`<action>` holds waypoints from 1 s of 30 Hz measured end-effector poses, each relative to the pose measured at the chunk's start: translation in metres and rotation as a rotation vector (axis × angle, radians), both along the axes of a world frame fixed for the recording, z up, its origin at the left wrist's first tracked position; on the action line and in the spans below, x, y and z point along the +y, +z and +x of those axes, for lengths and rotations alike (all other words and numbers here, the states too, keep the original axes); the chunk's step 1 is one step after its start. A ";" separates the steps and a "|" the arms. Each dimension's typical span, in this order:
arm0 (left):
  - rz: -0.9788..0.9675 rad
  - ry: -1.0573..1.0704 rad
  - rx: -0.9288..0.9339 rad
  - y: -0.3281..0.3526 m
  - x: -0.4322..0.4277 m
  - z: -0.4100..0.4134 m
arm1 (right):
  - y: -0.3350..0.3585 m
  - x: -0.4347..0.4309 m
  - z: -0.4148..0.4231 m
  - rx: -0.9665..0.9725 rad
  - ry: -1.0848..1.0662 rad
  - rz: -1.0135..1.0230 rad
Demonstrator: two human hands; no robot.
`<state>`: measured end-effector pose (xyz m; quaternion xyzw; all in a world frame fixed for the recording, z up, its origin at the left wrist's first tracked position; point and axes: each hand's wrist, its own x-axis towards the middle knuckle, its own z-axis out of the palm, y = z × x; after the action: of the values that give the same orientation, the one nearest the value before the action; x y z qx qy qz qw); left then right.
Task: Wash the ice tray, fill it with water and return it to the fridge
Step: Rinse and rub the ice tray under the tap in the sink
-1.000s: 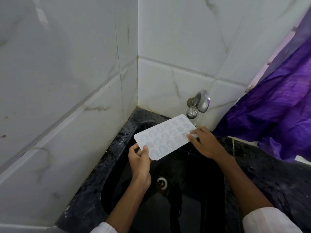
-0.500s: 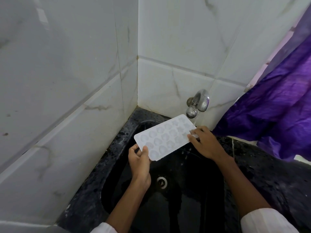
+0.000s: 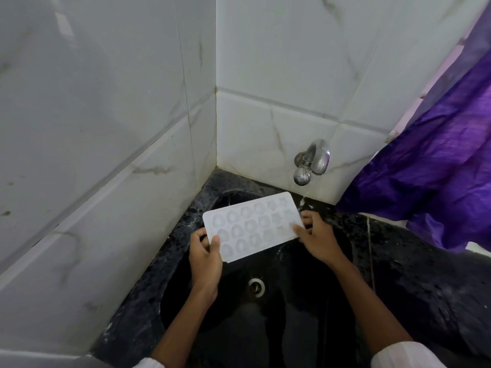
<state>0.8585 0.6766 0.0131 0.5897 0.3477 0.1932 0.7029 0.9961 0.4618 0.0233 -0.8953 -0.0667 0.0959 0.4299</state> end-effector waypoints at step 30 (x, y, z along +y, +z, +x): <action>0.462 -0.398 0.101 -0.030 0.027 -0.004 | -0.045 -0.037 -0.039 -0.034 -0.051 -0.048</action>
<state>0.8545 0.7040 -0.0165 0.7993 0.2068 0.0960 0.5560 0.9574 0.4245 -0.0214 -0.9082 -0.0488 0.0710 0.4096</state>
